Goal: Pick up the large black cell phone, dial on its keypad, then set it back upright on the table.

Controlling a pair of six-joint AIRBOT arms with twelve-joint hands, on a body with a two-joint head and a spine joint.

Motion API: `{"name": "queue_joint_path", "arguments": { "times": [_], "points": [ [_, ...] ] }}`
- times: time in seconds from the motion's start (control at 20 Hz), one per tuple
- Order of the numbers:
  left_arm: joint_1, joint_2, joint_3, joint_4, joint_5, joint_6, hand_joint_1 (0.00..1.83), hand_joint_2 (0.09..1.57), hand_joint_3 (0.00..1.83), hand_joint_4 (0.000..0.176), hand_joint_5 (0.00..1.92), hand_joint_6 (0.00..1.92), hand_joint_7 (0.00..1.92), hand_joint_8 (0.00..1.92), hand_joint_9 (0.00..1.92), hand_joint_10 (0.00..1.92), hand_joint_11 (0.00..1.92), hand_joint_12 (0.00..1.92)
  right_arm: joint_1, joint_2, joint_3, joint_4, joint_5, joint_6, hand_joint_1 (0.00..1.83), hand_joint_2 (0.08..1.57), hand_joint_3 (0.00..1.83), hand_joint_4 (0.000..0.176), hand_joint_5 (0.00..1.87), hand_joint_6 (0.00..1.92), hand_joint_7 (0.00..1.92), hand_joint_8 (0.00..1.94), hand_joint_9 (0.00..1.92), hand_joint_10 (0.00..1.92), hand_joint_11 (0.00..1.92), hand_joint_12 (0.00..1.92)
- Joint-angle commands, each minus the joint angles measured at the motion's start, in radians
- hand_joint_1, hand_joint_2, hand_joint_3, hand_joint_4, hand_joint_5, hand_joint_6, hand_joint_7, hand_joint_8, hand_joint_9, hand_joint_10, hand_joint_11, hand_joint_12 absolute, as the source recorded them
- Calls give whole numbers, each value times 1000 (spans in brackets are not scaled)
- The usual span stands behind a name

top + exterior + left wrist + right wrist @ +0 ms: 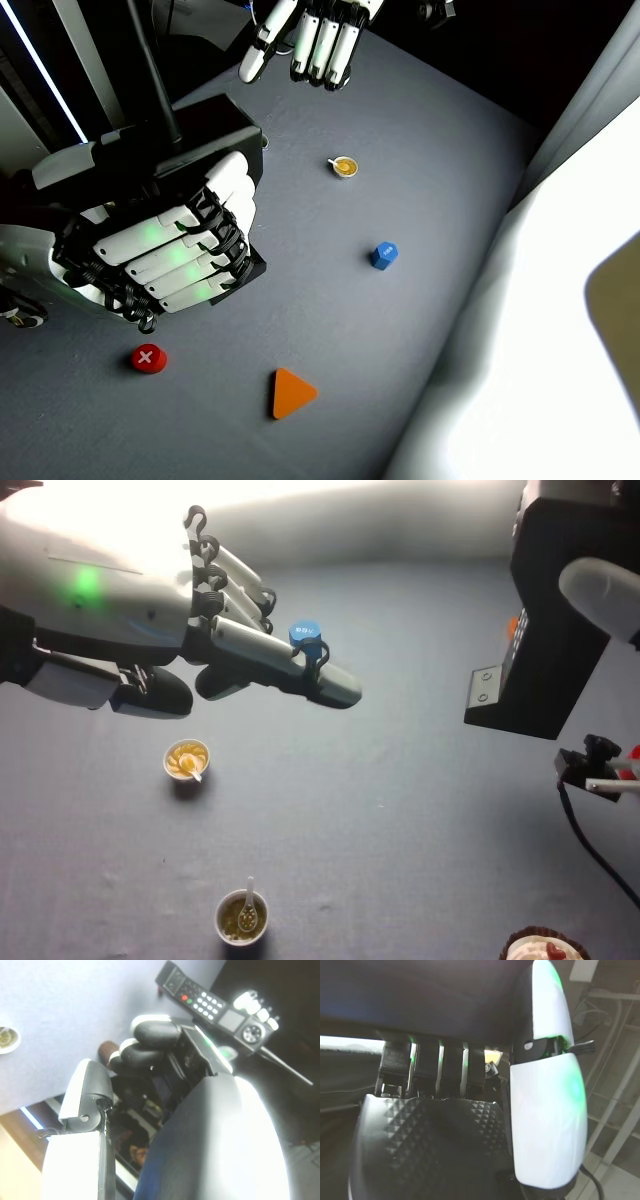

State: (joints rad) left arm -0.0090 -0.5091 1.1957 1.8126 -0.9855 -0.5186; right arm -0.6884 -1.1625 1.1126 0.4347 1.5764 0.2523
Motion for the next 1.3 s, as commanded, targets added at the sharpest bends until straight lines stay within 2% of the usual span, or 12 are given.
{"name": "queue_joint_path", "arguments": {
  "times": [0.0,0.05,0.1,0.15,0.2,0.25,0.35,0.5,0.6,1.0,1.1,1.25],
  "points": [
    [-33,9,2,-80,-10,-1,1294,1254,0,121,135,5,697,1496,564,1921,409,1921,-1,8,10,-18,141,25,1479,1170,0,0,870,1067,801,1169,797,1309,658,1749],
    [-37,10,2,-72,-13,-1,1285,1264,2,70,150,6,684,1513,542,1898,331,1901,-8,4,17,-18,142,27,1479,1170,0,0,879,1070,809,1161,791,1306,642,1752],
    [-40,10,2,-65,-13,-5,1279,1271,2,46,190,10,671,1515,544,1729,343,1762,-17,-1,25,-18,148,30,1478,1174,1,0,881,1079,805,1181,761,1321,640,1753],
    [-41,10,3,-60,-10,-9,1251,1312,1,33,260,13,604,1577,536,1206,390,1497,-26,-4,33,-18,155,33,1479,1166,0,0,893,1060,832,1135,786,1295,648,1740],
    [-41,10,3,-59,-10,-10,986,1318,0,34,295,8,519,762,504,874,326,1368,-33,-4,39,-18,160,37,1479,1164,0,0,902,1019,829,1147,779,1309,665,1740],
    [-43,9,3,-60,-12,-10,902,1332,1,29,308,4,487,261,460,420,228,1136,-43,-6,46,-18,166,42,1480,1164,0,0,903,994,826,1164,775,1319,676,1741],
    [-45,9,5,-62,-21,-9,702,1295,0,21,284,2,320,16,268,39,34,727,-50,-15,56,-18,171,50,1380,1176,2,0,898,1082,824,1215,731,1418,630,1594],
    [-50,9,8,-62,-20,-10,558,1182,0,22,261,0,207,2,186,4,0,473,-58,-26,68,-25,184,68,1475,1182,1,0,875,1073,788,1224,727,1357,640,1770],
    [-55,10,8,-65,-23,-11,443,1184,0,7,175,0,133,0,125,0,0,344,-63,-31,71,-29,186,82,1354,1198,1,0,861,1132,775,1280,706,1508,600,1597],
    [-58,10,9,-70,-21,-10,305,1197,3,1,132,0,143,2,141,3,0,398,-95,-56,112,-35,186,121,1482,1154,0,0,914,965,828,1152,817,1285,695,1709],
    [-61,9,9,-66,-20,-9,305,1203,3,4,147,6,157,6,143,3,0,420,-94,-63,118,-36,187,121,1388,1158,2,0,901,1017,849,1157,809,1397,698,1541],
    [-63,9,9,-62,-18,-9,360,1188,0,0,146,3,163,4,140,0,0,399,-94,-70,125,-38,187,122,1370,1157,1,0,908,938,878,1159,804,1466,714,1606]
  ]
}}
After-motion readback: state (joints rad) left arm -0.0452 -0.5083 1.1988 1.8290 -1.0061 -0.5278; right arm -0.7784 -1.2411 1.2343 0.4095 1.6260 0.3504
